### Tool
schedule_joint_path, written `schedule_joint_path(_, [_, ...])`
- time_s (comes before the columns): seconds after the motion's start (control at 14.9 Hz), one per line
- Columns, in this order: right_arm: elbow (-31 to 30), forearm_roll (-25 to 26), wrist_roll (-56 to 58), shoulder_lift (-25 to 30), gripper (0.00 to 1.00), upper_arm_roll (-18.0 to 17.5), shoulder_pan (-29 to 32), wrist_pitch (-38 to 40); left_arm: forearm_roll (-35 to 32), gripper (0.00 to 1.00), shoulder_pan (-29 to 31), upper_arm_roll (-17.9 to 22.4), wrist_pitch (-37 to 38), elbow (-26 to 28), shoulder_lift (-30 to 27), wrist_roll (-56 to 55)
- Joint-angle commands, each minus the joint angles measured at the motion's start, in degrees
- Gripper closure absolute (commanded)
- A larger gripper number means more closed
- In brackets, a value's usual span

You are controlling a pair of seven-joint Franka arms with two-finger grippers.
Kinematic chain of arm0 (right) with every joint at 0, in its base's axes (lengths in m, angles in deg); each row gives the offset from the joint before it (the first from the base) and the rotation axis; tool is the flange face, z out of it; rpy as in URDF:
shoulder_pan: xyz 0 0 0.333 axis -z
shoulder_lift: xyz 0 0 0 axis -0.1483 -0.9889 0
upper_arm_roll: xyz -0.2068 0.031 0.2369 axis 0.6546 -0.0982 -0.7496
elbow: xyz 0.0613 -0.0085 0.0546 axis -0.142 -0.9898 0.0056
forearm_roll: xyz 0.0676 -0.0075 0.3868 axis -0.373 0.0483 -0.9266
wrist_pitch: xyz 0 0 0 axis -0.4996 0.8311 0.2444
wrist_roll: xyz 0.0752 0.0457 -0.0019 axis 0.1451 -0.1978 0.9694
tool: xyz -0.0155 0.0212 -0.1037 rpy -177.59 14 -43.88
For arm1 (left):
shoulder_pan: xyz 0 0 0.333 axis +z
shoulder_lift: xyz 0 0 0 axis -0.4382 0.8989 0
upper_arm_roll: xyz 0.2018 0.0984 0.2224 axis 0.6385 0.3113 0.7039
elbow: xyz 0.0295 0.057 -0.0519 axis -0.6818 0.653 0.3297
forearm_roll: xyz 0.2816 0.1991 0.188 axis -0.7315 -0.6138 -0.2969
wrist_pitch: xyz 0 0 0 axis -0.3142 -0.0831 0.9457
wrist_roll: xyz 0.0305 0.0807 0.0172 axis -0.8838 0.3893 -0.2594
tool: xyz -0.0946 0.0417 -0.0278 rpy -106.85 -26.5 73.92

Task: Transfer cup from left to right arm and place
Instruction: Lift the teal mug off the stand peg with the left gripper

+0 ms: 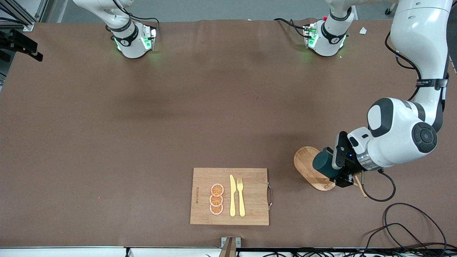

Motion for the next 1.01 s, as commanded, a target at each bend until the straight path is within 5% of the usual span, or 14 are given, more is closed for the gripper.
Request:
schedule_joint_path(0.0, [-0.8,0.7,0.2,0.9,0.0,-0.1,0.2,0.1,1.1,0.59,-0.2,-0.3,-0.4,-0.3,-0.7,-0.4])
schedule_joint_path(0.94, [-0.9,0.5,0.3,0.8,0.0,-0.2,0.9,-0.2,-1.3,0.58,-1.5,-9.8,5.8,-0.4,-6.1,-17.1])
